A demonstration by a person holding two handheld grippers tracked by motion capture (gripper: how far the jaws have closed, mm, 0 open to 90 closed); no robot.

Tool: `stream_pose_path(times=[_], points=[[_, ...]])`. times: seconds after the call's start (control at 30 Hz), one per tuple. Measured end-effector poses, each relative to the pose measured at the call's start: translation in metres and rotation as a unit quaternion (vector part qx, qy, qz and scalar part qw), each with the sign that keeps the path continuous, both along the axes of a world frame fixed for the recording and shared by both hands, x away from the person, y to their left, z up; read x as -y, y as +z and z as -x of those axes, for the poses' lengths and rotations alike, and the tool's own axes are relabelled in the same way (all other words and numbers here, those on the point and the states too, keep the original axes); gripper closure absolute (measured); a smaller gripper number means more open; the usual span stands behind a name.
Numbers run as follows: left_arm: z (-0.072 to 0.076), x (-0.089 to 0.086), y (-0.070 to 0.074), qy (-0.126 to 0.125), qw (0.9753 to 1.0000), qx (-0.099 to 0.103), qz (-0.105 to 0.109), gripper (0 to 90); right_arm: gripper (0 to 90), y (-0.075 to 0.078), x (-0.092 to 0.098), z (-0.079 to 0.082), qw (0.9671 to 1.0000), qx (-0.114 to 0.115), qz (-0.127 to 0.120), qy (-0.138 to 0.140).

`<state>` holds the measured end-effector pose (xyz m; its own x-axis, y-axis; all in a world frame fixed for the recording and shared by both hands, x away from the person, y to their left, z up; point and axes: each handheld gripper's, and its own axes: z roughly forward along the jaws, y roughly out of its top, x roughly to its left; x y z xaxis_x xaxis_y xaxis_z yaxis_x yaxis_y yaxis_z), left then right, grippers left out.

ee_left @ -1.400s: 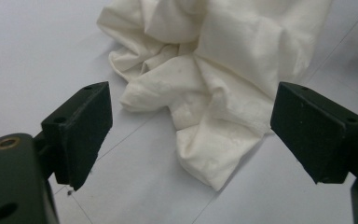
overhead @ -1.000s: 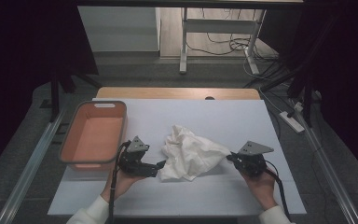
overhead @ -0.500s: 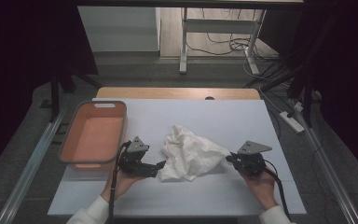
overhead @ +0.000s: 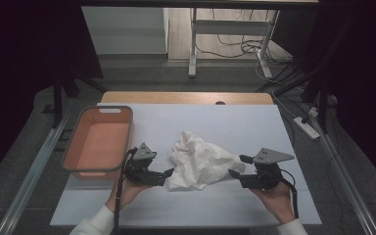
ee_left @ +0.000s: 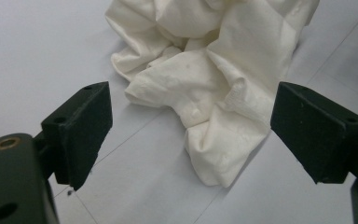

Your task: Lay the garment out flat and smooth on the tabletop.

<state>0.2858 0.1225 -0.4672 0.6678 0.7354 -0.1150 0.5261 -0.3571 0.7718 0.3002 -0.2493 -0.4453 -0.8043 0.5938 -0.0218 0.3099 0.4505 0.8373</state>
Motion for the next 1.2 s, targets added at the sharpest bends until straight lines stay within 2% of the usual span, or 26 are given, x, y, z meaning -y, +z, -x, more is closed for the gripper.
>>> stream_pose_path(times=[0.17,0.3,0.33,0.43,0.53,0.63,0.77,1.03,1.2], points=[[0.000,0.000,-0.001,0.000,1.0000,0.000,-0.001,13.5,34.1,-0.012,-0.025,0.008,0.9972,-0.022,0.008,0.071],[0.000,0.000,-0.001,0.000,1.0000,0.000,-0.001,13.5,35.5,-0.030,-0.040,0.008,0.9935,-0.043,0.033,0.100],[0.000,0.000,-0.001,0.000,1.0000,0.001,-0.001,13.5,35.9,-0.034,-0.043,0.008,0.9930,-0.044,0.044,0.101],[0.000,0.001,0.000,-0.001,1.0000,0.001,0.000,13.5,36.8,-0.043,-0.049,0.005,0.9915,-0.051,0.056,0.106],[0.001,0.001,0.000,0.003,1.0000,0.007,0.003,13.6,38.8,-0.050,-0.054,0.002,0.9900,-0.061,0.058,0.113],[0.000,0.000,0.000,0.005,0.9999,0.009,0.006,13.9,39.2,-0.058,-0.064,0.000,0.9861,-0.078,0.070,0.129],[0.000,-0.001,-0.001,0.006,0.9999,0.006,0.006,13.9,38.8,-0.062,-0.076,0.000,0.9840,-0.071,0.085,0.139],[-0.001,0.001,-0.001,0.001,1.0000,0.005,0.004,13.8,38.1,-0.071,-0.090,-0.007,0.9828,-0.068,0.110,0.132],[-0.001,0.002,-0.003,0.001,1.0000,0.003,0.002,13.9,42.6,-0.077,-0.094,-0.009,0.9804,-0.065,0.133,0.130]])
